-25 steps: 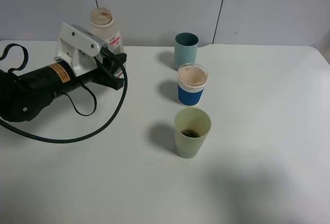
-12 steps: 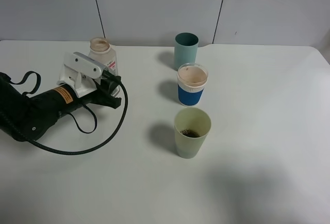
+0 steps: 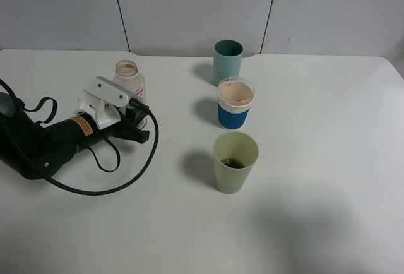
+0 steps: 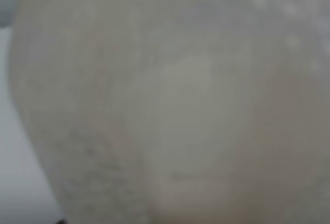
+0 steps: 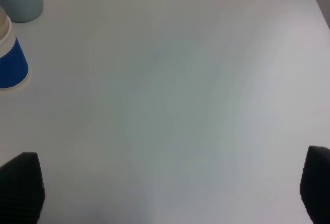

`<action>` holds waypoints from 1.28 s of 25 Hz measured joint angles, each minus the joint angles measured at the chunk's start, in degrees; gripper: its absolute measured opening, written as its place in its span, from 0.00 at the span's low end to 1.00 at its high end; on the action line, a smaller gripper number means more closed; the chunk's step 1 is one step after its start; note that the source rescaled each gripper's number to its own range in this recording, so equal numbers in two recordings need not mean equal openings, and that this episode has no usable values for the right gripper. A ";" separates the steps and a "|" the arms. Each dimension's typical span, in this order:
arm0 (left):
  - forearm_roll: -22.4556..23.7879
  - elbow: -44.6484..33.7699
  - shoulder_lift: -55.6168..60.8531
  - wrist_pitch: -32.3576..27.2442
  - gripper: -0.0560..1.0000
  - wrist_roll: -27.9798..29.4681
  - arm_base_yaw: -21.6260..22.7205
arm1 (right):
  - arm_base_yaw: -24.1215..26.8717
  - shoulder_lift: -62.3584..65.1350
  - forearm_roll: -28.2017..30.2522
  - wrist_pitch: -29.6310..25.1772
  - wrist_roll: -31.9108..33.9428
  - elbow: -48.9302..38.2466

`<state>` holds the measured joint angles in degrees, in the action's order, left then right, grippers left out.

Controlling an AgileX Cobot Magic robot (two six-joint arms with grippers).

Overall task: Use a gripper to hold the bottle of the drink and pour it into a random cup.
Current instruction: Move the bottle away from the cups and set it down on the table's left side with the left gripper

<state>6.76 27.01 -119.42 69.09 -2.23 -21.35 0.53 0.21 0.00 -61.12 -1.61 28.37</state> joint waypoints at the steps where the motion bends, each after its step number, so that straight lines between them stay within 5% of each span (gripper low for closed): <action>1: 0.00 0.00 -0.73 0.00 0.10 0.00 0.00 | 0.00 0.00 0.00 0.00 0.00 0.00; 16: 0.00 0.00 -1.79 1.66 0.12 0.06 0.00 | 0.00 0.00 0.00 0.00 0.00 0.00; 23: -0.24 0.00 -2.25 1.04 0.57 9.60 0.00 | 0.00 0.00 0.00 0.00 0.00 0.00; 32: -0.24 0.00 -2.35 0.89 0.75 12.54 0.00 | 0.00 0.00 0.00 0.00 0.00 0.00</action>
<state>6.53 27.01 -121.78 69.97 10.31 -21.35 0.53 0.21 0.00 -61.12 -1.61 28.37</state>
